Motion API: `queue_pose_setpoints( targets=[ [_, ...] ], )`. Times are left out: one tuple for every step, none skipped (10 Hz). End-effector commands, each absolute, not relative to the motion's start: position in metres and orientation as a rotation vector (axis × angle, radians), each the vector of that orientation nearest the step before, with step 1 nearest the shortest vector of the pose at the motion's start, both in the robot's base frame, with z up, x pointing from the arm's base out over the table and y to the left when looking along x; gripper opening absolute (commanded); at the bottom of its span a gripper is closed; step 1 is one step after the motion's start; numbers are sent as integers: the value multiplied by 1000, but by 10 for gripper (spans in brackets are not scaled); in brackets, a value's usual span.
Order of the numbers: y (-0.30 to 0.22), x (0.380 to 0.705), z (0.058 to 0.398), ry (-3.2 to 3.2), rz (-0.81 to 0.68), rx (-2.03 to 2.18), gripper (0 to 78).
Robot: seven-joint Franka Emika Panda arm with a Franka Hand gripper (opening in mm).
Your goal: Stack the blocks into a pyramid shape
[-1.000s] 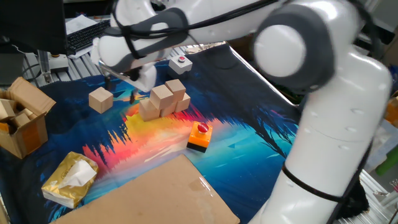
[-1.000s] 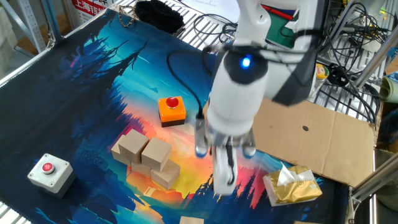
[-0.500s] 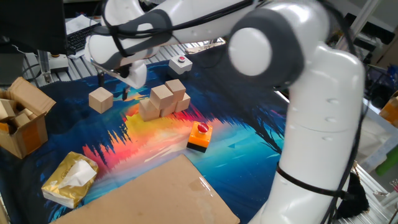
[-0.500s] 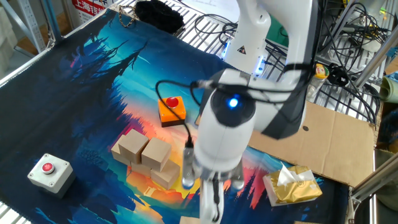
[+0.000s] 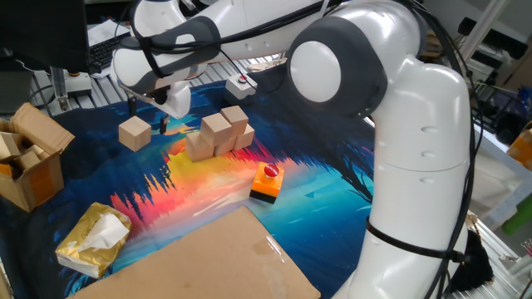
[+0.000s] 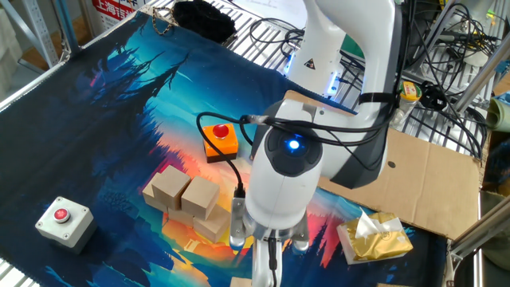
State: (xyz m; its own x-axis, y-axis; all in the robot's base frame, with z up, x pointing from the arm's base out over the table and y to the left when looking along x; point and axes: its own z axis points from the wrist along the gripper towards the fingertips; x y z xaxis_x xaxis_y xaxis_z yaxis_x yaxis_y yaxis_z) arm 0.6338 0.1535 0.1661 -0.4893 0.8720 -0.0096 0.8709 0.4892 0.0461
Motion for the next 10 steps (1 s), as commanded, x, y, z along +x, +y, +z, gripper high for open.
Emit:
queue_pose_setpoints(
  targets=[
    [154, 636, 169, 2681, 11, 1555, 775],
    [154, 636, 169, 2688, 7, 1548, 775],
    [154, 636, 169, 2711, 23, 1518, 775],
    [154, 636, 169, 2738, 48, 1486, 775],
    [154, 636, 169, 2756, 75, 1475, 775],
    [154, 636, 169, 2767, 128, 1489, 775],
    [154, 636, 169, 2752, 164, 1535, 775],
    [154, 636, 169, 2735, 148, 1548, 775],
    [155, 638, 166, 2717, 132, 1550, 775],
    [156, 642, 162, 2704, 117, 1556, 775]
  ],
)
